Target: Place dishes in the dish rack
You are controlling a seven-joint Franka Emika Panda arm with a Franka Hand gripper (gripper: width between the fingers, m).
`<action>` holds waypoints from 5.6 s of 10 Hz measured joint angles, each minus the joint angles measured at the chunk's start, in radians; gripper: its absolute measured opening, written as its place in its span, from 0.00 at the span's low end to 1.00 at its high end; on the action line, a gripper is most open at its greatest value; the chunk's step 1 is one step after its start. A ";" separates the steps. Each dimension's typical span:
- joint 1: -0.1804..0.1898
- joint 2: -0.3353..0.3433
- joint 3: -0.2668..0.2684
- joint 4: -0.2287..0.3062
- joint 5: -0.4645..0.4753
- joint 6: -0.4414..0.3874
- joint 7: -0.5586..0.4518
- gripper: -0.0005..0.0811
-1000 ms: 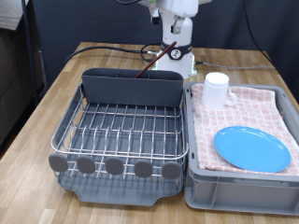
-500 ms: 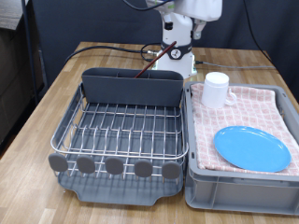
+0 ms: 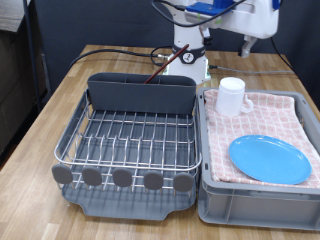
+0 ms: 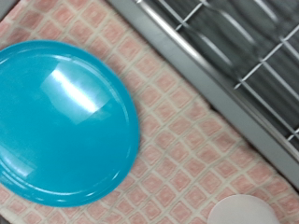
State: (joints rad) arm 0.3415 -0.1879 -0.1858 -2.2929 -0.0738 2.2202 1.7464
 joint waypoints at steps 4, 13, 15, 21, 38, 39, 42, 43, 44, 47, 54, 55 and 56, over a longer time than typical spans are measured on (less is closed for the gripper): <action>0.046 0.102 0.049 0.080 0.039 0.011 0.023 0.99; 0.047 0.132 0.065 0.043 0.123 0.099 -0.091 0.99; 0.048 0.133 0.067 -0.011 0.172 0.209 -0.119 0.99; 0.047 0.165 0.064 -0.109 0.343 0.392 -0.314 0.99; 0.035 0.352 0.109 -0.146 1.015 0.625 -0.998 0.99; 0.035 0.360 0.111 -0.141 1.034 0.625 -1.020 0.99; 0.035 0.387 0.111 -0.126 1.051 0.628 -1.035 0.99; 0.035 0.398 0.111 -0.120 1.058 0.629 -1.040 0.99; 0.034 0.408 0.112 -0.114 1.076 0.631 -1.055 0.99; 0.030 0.435 0.120 -0.092 1.138 0.639 -1.116 0.99; 0.021 0.457 0.144 -0.062 1.297 0.661 -1.277 0.54; 0.021 0.457 0.144 -0.062 1.302 0.661 -1.279 0.54; 0.021 0.457 0.144 -0.061 1.307 0.662 -1.280 0.34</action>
State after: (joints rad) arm 0.3626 0.2687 -0.0421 -2.3543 1.2327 2.8822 0.4666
